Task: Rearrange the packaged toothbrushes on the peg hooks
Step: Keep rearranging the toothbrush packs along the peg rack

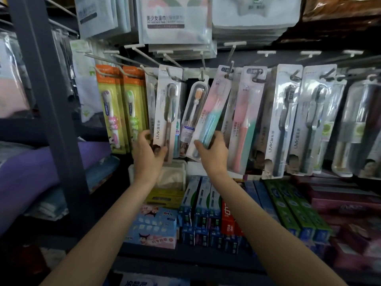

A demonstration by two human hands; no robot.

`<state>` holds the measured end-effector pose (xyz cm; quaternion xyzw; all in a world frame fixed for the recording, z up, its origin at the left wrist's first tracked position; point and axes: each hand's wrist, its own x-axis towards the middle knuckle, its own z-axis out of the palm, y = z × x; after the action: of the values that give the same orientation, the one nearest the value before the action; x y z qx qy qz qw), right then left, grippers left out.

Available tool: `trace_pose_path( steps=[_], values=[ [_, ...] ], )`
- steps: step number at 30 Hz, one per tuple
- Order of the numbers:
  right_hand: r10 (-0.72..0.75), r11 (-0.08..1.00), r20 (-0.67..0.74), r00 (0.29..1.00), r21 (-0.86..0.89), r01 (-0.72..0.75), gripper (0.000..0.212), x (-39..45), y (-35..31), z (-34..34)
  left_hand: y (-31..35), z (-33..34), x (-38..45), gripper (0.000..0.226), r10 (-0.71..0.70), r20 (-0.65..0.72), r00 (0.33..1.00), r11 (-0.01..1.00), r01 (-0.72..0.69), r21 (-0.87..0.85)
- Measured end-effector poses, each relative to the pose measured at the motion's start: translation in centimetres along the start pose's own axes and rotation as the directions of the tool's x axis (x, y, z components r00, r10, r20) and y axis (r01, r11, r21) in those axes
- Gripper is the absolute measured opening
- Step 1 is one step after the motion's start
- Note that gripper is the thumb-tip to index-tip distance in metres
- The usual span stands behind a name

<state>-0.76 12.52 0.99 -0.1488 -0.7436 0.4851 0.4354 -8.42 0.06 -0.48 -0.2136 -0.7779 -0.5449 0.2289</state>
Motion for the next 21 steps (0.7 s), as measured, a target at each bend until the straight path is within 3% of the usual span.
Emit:
trace_pose_path(
  steps=[3, 4, 6, 9, 12, 15, 17, 20, 21],
  values=[
    [0.010, 0.997, 0.006, 1.000, 0.079, -0.011, 0.031, -0.7, -0.1, -0.4, 1.1, -0.7, -0.6, 0.048, 0.227, -0.148, 0.963, 0.971, -0.212, 0.110],
    [0.001, 0.996, 0.024, 1.000, 0.087, -0.003, 0.031, -0.9, -0.1, -0.5, 1.9, -0.7, -0.9, 0.040, 0.316, -0.131, 0.940, 0.947, -0.305, 0.098],
    [-0.037, 0.995, 0.077, 0.996, 0.095, 0.030, 0.031, -1.1, -0.2, -0.8, 3.7, -0.1, -1.3, 0.029, 0.388, 0.046, 0.921, 0.921, -0.389, 0.012],
    [-0.079, 0.992, 0.128, 0.989, 0.104, 0.066, 0.028, -1.1, -0.1, -1.2, 5.8, 1.0, -1.1, 0.028, 0.229, 0.345, 0.910, 0.972, -0.195, -0.131],
    [-0.031, 0.978, 0.210, 0.977, 0.208, -0.013, 0.028, -1.0, -0.1, -1.9, 6.5, 1.4, -0.7, 0.024, 0.077, 0.456, 0.887, 0.978, 0.022, -0.207],
    [0.065, 0.888, 0.270, 0.961, 0.424, -0.179, 0.029, -0.9, 0.0, -2.6, 6.0, 1.2, -0.2, 0.014, -0.030, 0.520, 0.854, 0.941, 0.199, -0.272],
    [0.144, 0.854, 0.255, 0.956, 0.456, -0.250, 0.033, -0.6, 0.4, -3.0, 5.5, 0.8, 0.4, 0.011, -0.068, 0.516, 0.854, 0.920, 0.254, -0.299],
    [0.068, 0.944, 0.113, 0.991, 0.314, -0.101, 0.026, -0.8, 0.6, -3.7, 5.1, 0.1, 1.1, 0.013, -0.068, 0.479, 0.875, 0.923, 0.237, -0.302],
    [0.004, 0.969, 0.060, 0.998, 0.245, -0.019, 0.033, -1.1, 0.6, -4.0, 5.1, -0.1, 1.2, 0.013, -0.065, 0.471, 0.880, 0.927, 0.228, -0.299]
  ],
)
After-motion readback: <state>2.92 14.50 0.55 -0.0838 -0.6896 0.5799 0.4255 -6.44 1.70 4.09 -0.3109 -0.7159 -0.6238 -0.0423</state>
